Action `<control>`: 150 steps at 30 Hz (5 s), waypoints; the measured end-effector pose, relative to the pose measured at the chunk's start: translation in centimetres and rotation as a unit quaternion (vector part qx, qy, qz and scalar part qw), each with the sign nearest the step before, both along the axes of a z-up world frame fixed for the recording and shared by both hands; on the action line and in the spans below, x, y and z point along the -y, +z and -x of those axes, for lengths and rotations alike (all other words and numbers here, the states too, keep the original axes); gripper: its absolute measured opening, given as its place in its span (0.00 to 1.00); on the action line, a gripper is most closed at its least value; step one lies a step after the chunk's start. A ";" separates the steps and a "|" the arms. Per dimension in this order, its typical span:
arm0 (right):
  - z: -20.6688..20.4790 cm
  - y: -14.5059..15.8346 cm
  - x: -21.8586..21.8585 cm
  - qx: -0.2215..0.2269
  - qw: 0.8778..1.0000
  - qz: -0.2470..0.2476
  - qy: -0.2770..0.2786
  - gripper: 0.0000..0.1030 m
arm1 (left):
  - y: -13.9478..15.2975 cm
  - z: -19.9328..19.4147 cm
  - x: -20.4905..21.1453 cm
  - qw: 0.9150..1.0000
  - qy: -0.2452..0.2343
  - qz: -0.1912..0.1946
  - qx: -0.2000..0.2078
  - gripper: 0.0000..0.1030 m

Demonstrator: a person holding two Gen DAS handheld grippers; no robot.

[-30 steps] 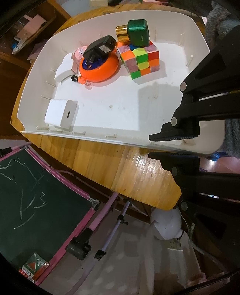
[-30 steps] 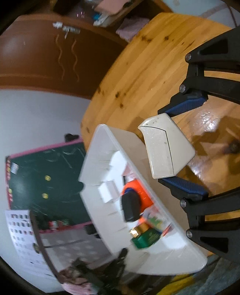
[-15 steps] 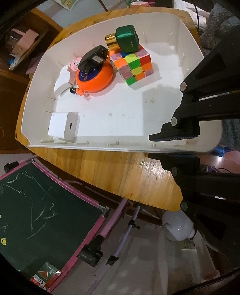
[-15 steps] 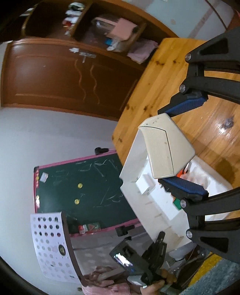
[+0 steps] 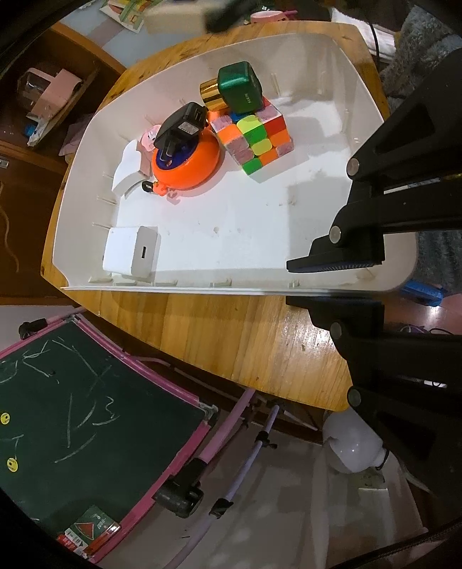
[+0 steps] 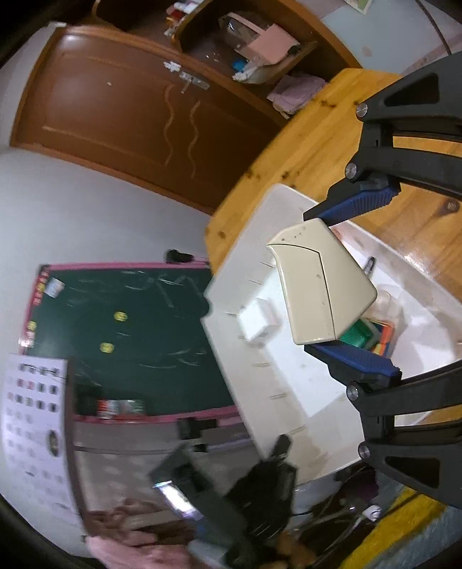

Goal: Organize rigid objects
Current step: 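Carry the beige plastic piece with the right gripper over the tray, then lower the beige piece beside the cube and open the right gripper, then withdraw the right gripper while the left gripper sets the tray on the table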

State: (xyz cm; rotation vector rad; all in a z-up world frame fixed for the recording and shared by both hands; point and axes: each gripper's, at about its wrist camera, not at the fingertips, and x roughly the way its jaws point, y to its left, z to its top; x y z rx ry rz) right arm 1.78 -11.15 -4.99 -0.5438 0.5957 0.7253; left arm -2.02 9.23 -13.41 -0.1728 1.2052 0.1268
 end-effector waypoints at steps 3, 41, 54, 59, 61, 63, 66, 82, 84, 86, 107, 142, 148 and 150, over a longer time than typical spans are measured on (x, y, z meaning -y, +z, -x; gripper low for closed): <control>-0.5 -1.7 -0.5 -0.015 1.000 0.019 0.000 0.63 | 0.0 0.0 -0.3 1.000 0.003 0.009 0.003 0.12; -2.1 -2.9 -7.0 -0.145 0.989 0.025 0.021 0.66 | -0.1 -0.2 -0.7 1.000 0.006 0.022 0.009 0.11; -1.7 2.3 -4.5 -0.145 0.988 -0.022 -0.055 0.74 | 0.1 -0.2 -0.5 1.000 0.007 0.011 0.009 0.11; -1.1 2.9 -3.0 -0.160 0.983 -0.036 -0.078 0.74 | 0.5 0.0 -0.3 1.000 0.011 0.005 0.014 0.11; -0.8 3.0 -2.6 -0.161 0.982 -0.041 -0.086 0.74 | 0.7 0.1 -0.4 1.000 0.013 0.004 0.015 0.11; -0.5 3.0 -1.9 -0.165 0.980 -0.047 -0.096 0.74 | 1.0 0.2 -0.4 1.000 0.015 0.005 0.019 0.11; -0.2 3.0 -1.0 -0.175 0.977 -0.058 -0.105 0.74 | 1.5 0.4 -0.2 1.000 0.015 -0.002 0.025 0.11; 2.5 5.0 1.4 -0.143 0.979 -0.082 -0.122 0.74 | 5.9 1.5 1.4 0.997 0.013 -0.001 0.081 0.13; 2.8 5.3 1.8 -0.138 0.979 -0.085 -0.125 0.74 | 6.3 1.7 1.9 0.996 0.007 -0.001 0.086 0.13; 3.1 5.6 2.1 -0.133 0.979 -0.088 -0.128 0.74 | 6.8 1.8 2.6 0.996 -0.002 0.003 0.091 0.13; 5.3 8.9 8.2 -0.070 0.970 -0.071 -0.221 0.75 | 13.9 1.2 12.8 0.976 -0.119 0.010 0.183 0.48; 7.7 9.7 15.2 -0.067 0.919 -0.111 -0.372 0.75 | 15.5 2.5 18.9 0.973 -0.132 -0.014 0.188 0.66; 7.9 9.5 15.2 -0.072 0.918 -0.110 -0.373 0.75 | 15.4 2.7 18.9 0.975 -0.120 -0.025 0.186 0.78; 7.8 9.3 15.1 -0.076 0.918 -0.109 -0.373 0.75 | 15.3 2.7 18.7 0.976 -0.114 -0.024 0.184 0.78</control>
